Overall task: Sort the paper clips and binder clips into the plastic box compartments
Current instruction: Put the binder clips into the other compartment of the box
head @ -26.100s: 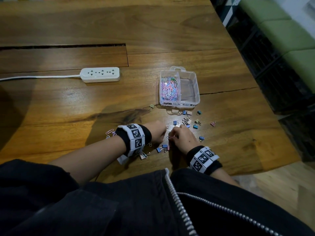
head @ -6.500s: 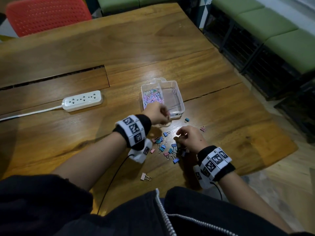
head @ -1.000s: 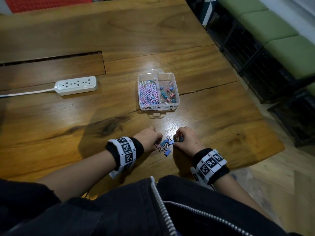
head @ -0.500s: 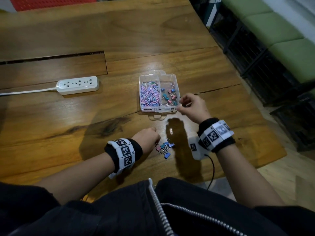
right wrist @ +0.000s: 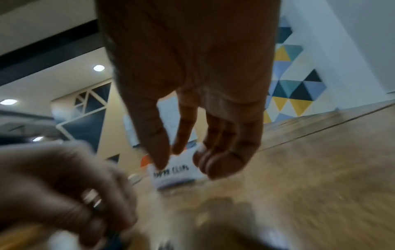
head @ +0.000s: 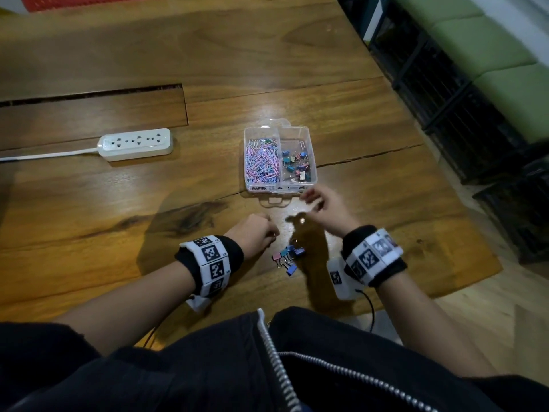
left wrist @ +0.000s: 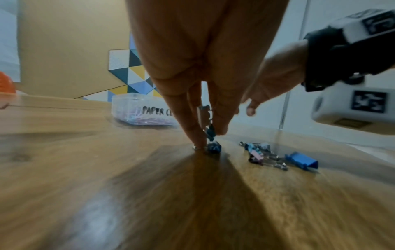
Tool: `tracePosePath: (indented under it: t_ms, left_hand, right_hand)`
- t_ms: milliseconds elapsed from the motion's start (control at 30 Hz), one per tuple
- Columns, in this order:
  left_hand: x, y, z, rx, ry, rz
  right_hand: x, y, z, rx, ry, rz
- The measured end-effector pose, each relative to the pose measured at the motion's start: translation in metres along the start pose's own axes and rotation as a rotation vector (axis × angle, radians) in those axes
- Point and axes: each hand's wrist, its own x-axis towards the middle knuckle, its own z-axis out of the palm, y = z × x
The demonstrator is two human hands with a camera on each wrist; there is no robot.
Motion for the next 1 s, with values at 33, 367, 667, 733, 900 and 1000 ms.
tracePosePath:
  t_ms: [33,367,667,733,900,1000]
  left_hand:
    - [0.0,0.001,0.001,0.014,-0.015,0.017]
    - [-0.003,0.004,0.008,0.232,-0.051,0.074]
    - [0.011,0.014,-0.019,-0.216,0.086,-0.106]
    - [0.022,0.022,-0.034,-0.309,0.199,-0.096]
    - [0.064,0.037,-0.069,-0.499,0.427,-0.094]
    - [0.088,0.042,-0.08,-0.569,0.443,-0.118]
  right_hand:
    - [-0.009,0.005,0.006,-0.105,-0.107,0.015]
    - [-0.054,0.029,0.05,-0.567,-0.139,-0.085]
    - [-0.047,0.034,0.041,-0.349,-0.116,0.023]
    - [-0.047,0.035,0.039,-0.323,-0.1,0.046]
    - [-0.047,0.038,0.037,-0.336,-0.061,0.055]
    - [-0.049,0.038,0.036,-0.333,-0.049,0.063]
